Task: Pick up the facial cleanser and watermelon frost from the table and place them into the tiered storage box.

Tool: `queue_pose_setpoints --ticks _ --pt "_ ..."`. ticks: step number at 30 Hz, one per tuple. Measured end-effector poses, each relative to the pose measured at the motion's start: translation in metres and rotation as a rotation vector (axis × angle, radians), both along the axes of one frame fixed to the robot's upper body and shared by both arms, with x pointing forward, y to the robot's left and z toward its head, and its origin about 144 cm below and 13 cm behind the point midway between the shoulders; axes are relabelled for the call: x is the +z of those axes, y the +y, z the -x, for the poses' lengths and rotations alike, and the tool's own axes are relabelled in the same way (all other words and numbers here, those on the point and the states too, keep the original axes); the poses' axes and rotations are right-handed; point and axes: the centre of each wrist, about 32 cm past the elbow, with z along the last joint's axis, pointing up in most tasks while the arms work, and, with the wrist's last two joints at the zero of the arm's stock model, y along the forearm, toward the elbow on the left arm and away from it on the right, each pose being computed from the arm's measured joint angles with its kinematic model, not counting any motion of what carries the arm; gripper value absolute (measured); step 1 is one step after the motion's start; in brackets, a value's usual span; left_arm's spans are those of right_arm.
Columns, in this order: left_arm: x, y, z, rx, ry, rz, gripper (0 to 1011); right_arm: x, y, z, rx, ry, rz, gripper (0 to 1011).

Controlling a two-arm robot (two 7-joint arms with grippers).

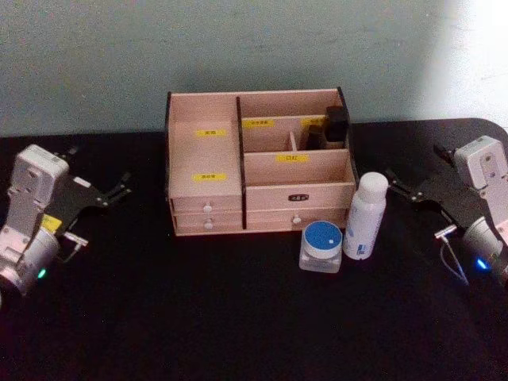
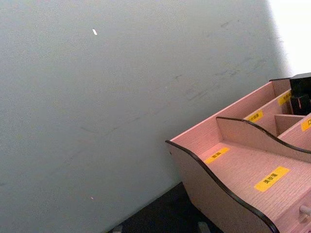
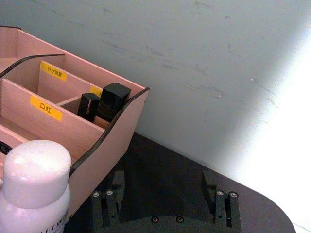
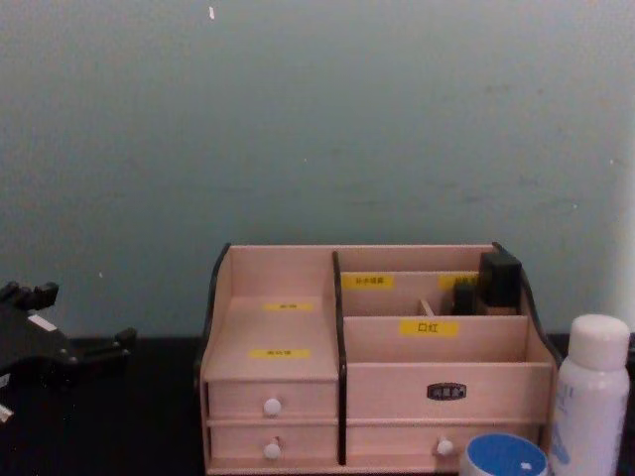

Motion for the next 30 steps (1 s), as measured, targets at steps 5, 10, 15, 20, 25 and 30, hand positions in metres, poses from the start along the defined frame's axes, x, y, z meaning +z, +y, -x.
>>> queue_pose_setpoints --ticks 5,10,15,20,25,30 --pt "0.0000 0.0000 0.0000 0.000 0.000 0.000 1001 0.0000 0.0000 0.0000 0.000 0.000 0.000 1002" --pt "0.0000 0.0000 0.0000 0.000 0.000 0.000 1001 0.0000 0.0000 0.0000 0.000 0.000 0.000 1002" --pt "0.0000 0.0000 0.0000 0.000 0.000 0.000 1001 0.0000 0.0000 0.0000 0.000 0.000 0.000 1002" --pt "0.0000 0.0000 0.0000 0.000 0.000 0.000 1001 0.0000 0.0000 0.0000 0.000 0.000 0.000 1002" --pt "0.0000 0.0000 0.0000 0.000 0.000 0.000 1001 0.0000 0.0000 0.0000 0.000 0.000 0.000 1002" --pt "0.0000 0.0000 0.0000 0.000 0.000 0.000 1001 0.0000 0.0000 0.0000 0.000 0.000 0.000 1002"
